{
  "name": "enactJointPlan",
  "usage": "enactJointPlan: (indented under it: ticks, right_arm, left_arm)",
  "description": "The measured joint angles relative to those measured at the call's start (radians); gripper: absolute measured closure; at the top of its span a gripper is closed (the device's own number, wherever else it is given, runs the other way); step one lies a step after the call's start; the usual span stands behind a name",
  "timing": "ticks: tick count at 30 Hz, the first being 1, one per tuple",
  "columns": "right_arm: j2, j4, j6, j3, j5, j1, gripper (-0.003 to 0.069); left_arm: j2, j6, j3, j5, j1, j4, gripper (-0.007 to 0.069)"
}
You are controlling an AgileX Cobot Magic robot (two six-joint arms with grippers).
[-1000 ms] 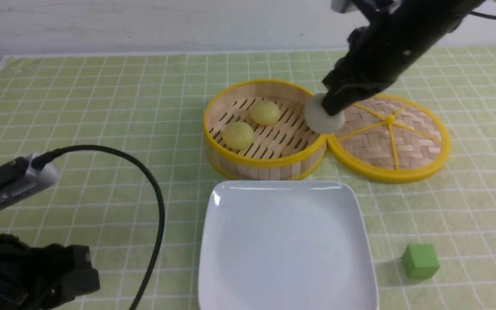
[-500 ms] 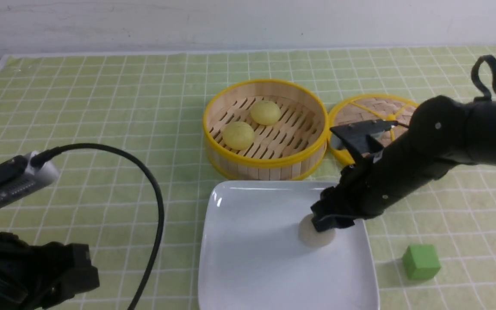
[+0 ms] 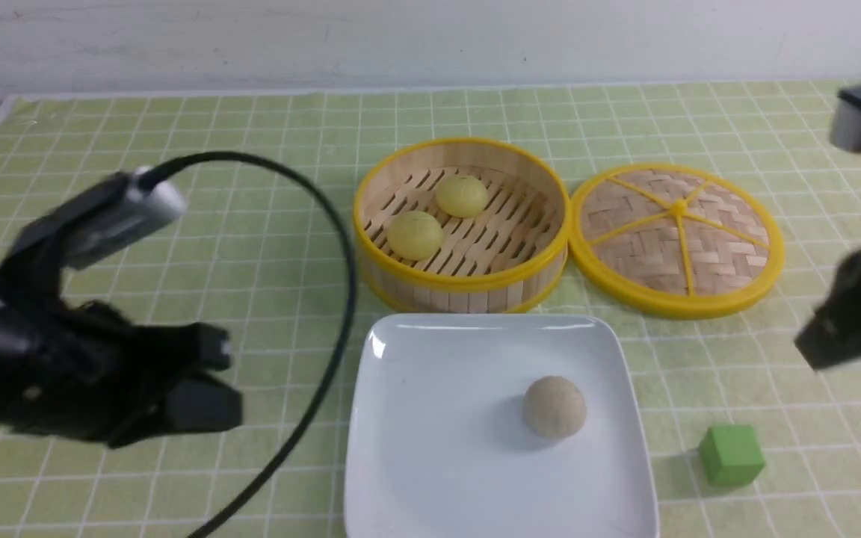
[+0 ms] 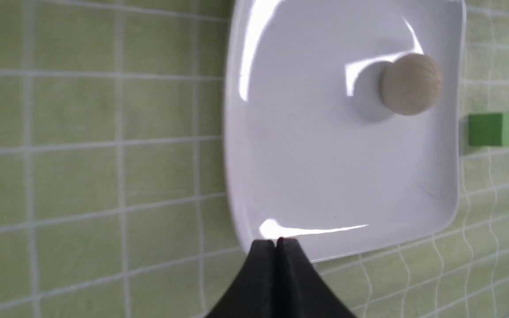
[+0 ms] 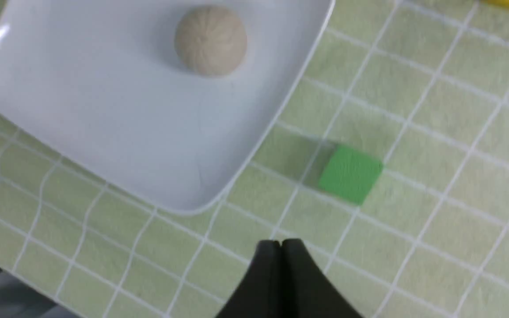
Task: Put the steamed buns into the plate on the green tablecloth.
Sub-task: 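Reach into the bamboo steamer and grasp a bun with the left gripper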
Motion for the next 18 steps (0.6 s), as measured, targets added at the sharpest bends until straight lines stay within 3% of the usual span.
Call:
enactJointPlan:
  ticks: [5, 9, 14, 15, 16, 18]
  right_arm:
    - [-0.212, 0.007, 0.012, 0.236, -0.088, -0.001, 0.0672]
    - [-0.285, -0.002, 0.013, 0.34, -0.134, -0.001, 0.0672]
    - [-0.299, -0.008, 0.014, 0.385, -0.167, -0.001, 0.0668]
    - [-0.299, -0.008, 0.015, 0.385, -0.172, -0.001, 0.0668]
    - [-0.299, -0.008, 0.015, 0.385, -0.191, -0.001, 0.0667]
    - [-0.299, -0.008, 0.015, 0.385, -0.213, -0.001, 0.0666]
  left_arm:
    - [0.281, -0.03, -0.268, -0.005, -0.134, 0.014, 0.0606]
    - [0.466, -0.108, -0.504, 0.002, -0.168, 0.1, 0.0529]
    - [0.762, -0.201, -0.903, 0.104, -0.195, 0.232, 0.0309]
    - [0.773, -0.203, -0.903, 0.109, -0.196, 0.236, 0.0309]
    - [0.862, -0.209, -1.037, 0.154, -0.204, 0.267, 0.0237]
    - [0.943, -0.211, -1.137, 0.196, -0.212, 0.296, 0.0195]
